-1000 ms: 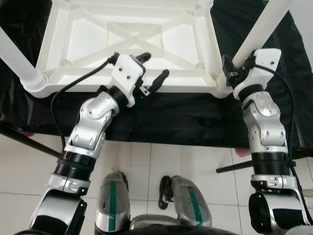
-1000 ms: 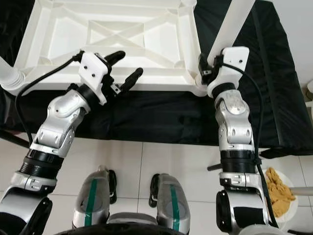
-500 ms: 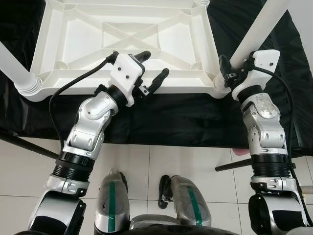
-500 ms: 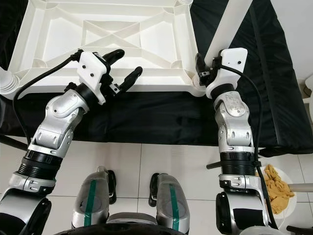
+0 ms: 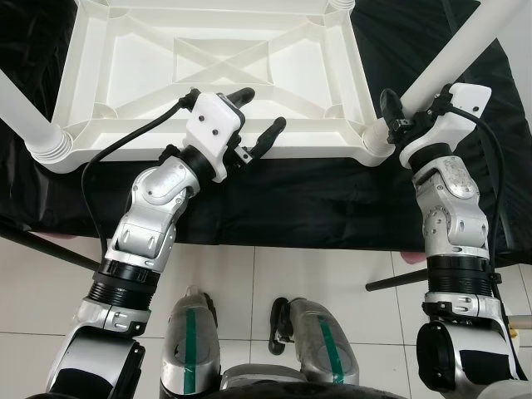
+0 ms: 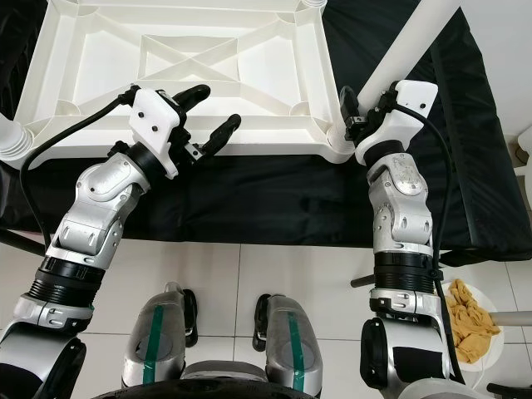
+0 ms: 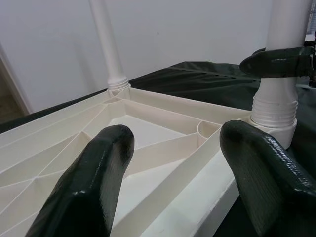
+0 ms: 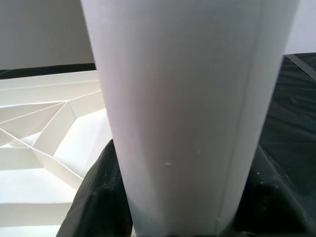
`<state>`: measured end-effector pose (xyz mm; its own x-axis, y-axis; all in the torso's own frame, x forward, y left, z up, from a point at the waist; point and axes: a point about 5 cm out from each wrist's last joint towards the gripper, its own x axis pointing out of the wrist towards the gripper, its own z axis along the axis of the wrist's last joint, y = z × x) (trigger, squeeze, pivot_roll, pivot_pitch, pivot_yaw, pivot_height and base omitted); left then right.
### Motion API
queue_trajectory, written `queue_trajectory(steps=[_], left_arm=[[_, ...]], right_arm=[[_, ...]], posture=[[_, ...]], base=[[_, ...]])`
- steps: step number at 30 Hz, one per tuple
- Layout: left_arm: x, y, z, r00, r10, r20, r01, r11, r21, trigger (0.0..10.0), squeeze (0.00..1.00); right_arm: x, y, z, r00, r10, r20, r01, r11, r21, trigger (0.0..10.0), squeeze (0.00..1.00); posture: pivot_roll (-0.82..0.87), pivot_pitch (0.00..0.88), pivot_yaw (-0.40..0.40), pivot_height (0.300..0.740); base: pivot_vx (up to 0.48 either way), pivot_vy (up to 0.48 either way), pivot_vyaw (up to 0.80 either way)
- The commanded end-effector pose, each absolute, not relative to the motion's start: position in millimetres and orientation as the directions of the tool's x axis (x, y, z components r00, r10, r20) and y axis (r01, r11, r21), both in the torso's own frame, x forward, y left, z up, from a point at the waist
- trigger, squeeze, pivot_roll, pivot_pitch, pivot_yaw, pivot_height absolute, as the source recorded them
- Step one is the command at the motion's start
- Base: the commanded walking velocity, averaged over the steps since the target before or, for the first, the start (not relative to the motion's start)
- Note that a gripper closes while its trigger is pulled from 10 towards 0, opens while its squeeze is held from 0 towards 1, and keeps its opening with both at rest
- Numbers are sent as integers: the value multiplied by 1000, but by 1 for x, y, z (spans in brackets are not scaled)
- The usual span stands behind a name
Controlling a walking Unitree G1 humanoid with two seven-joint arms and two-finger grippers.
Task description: Building children table
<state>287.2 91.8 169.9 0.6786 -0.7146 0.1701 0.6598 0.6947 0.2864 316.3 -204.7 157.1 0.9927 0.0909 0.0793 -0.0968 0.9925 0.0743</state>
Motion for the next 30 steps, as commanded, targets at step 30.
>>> queue_trajectory(steps=[30], left_arm=[[283, 94, 171, 685, -708, 171, 654, 701, 284, 10000, 0]], right_arm=[[320, -191, 121, 980, 150, -134, -141, 987, 72, 10000, 0]], posture=[[108, 82, -51, 740]], base=[[0, 0, 0]])
